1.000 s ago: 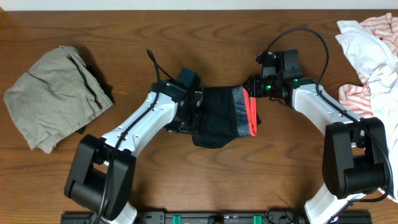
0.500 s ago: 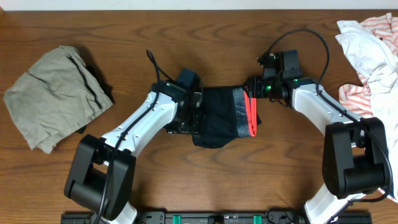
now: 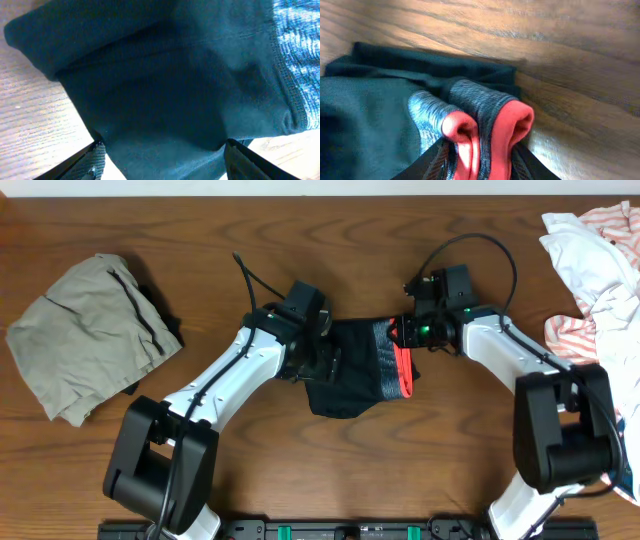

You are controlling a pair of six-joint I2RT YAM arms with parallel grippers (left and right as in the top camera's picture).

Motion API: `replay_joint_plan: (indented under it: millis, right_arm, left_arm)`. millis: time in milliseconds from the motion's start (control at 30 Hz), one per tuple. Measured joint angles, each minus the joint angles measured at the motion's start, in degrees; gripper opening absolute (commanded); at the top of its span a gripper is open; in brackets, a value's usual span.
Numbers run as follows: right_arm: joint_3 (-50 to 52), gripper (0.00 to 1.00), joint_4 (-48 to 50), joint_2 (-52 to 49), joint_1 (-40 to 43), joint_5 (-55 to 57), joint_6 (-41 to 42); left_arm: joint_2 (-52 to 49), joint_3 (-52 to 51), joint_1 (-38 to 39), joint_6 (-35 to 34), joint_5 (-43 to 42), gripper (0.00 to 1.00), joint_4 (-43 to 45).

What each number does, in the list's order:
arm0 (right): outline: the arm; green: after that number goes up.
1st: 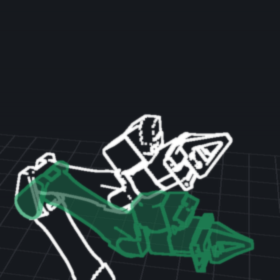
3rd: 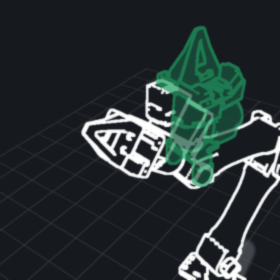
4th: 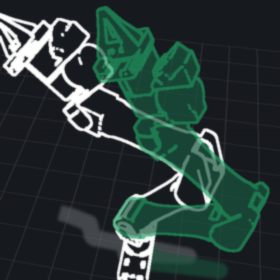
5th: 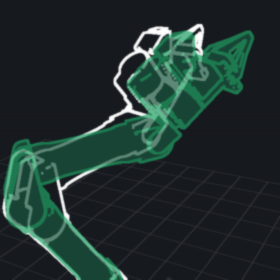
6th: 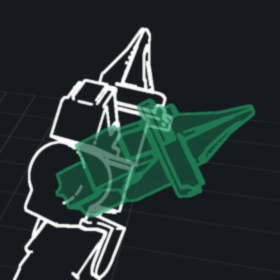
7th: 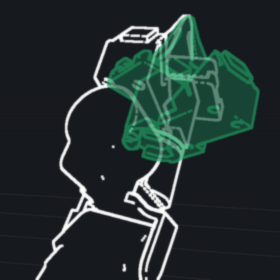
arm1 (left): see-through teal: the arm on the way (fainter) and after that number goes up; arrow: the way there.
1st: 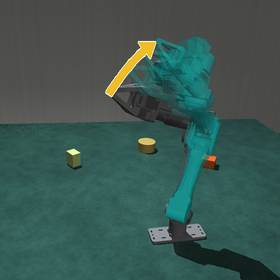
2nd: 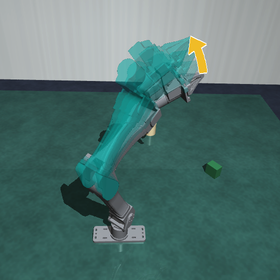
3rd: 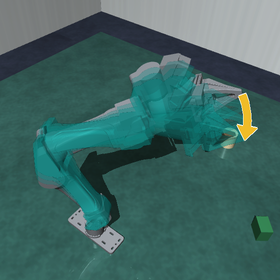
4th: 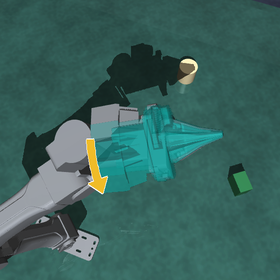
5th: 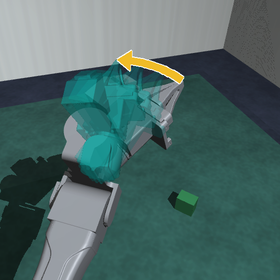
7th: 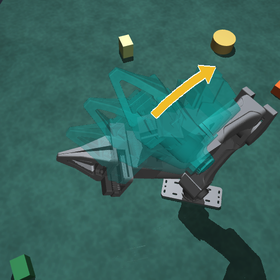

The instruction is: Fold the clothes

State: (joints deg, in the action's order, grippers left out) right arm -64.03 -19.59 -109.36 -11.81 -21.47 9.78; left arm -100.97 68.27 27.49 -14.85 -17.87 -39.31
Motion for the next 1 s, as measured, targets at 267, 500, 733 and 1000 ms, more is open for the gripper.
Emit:
replay_joint_plan:
  millis: [267,500,733,1000]
  right_arm:
    - [-0.85,0.39,7.5,-4.42,0.0,-1.79,0.59]
    - [-0.83,0.56,13.03,-5.42,0.0,-0.33,2.73]
    - [-0.85,0.69,14.97,-5.53,0.02,0.57,3.17]
    - [-4.85,0.66,3.72,-2.16,2.14,-0.63,0.52]
  left_arm:
    - [-3.23,0.0,0.9,-3.63,-2.97,0.75,-1.22]
    - [-3.67,0.0,3.13,-8.66,-5.14,0.75,-5.51]
    - [-3.67,0.0,5.55,-11.45,-5.7,0.6,-5.64]
    - [0.42,0.02,1.11,-7.5,-0.33,0.6,-6.6]
